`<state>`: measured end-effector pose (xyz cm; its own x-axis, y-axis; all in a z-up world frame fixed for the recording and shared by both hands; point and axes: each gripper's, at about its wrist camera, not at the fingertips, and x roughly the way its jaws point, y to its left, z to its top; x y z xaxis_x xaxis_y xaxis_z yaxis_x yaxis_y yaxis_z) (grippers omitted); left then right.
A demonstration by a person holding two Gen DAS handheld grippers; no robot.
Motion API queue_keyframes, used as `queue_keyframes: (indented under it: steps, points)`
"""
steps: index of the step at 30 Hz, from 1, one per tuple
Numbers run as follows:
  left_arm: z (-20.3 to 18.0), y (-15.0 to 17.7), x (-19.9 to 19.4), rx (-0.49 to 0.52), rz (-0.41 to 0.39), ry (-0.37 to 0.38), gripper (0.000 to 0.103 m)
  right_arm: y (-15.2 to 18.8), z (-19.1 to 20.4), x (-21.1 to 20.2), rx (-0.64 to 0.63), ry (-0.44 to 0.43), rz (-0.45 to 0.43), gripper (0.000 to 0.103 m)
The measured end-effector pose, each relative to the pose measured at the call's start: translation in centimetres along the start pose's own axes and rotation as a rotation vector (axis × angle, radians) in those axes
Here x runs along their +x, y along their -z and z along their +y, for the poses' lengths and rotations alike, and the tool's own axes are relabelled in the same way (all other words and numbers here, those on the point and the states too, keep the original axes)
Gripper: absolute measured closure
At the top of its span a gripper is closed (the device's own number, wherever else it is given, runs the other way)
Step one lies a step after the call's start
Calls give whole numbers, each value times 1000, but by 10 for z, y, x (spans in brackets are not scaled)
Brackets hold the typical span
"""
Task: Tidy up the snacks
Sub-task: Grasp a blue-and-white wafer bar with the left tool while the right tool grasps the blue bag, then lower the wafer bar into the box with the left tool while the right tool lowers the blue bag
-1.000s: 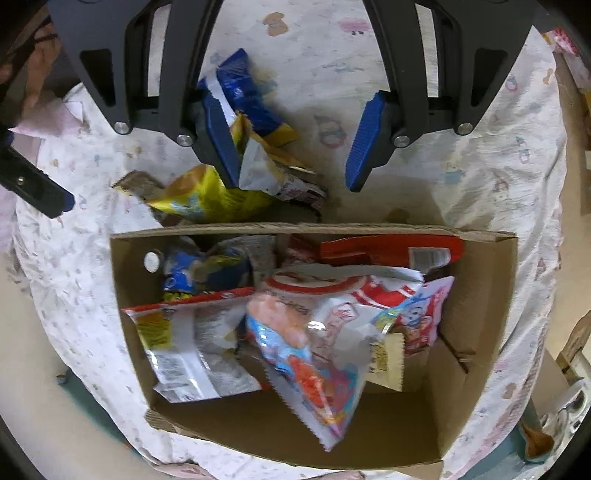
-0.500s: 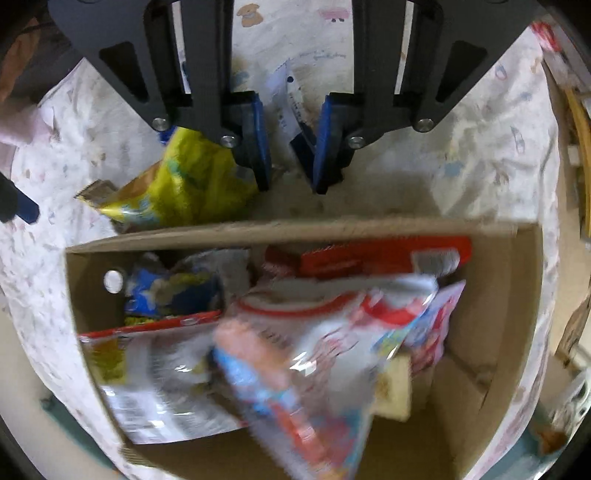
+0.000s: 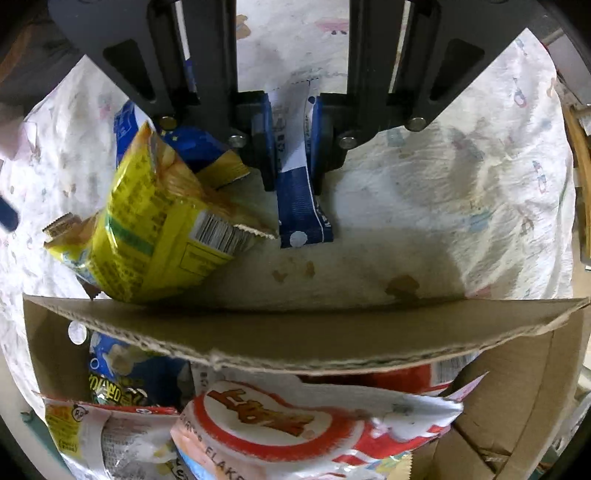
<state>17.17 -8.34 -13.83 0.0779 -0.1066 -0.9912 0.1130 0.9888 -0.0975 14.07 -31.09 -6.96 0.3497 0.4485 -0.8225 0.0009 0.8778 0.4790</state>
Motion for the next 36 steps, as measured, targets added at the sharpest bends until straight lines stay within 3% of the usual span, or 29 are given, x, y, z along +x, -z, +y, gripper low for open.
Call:
queue_keyframes:
  steps: [4,7,12,19,22,23,24,25,30,36]
  points:
    - [12,14,-22,-23,-32,19,90,15,11,31,-39,-48,147,20]
    - [20,23,-37,-29,-60,37,90,26,31,57,-112,-3,222,20]
    - [39,43,-57,-10,-105,35,90,36,65,91,-219,53,291,20]
    - [73,67,-71,-15,-149,2,90,52,99,129,-370,197,337,20]
    - [88,75,-73,-34,-147,2,90,56,103,132,-396,209,330,30]
    - [92,76,-74,-36,-149,1,90,58,104,132,-407,214,330,40]
    - [94,77,-75,-36,-153,-1,90,58,104,130,-411,215,330,49]
    - [103,78,-76,-37,-157,1,90,60,104,128,-410,208,332,49]
    - [73,66,-80,-24,-169,7,90,67,100,112,-407,142,364,58]
    - [54,55,-92,-27,-202,-6,90,83,100,86,-398,33,392,60]
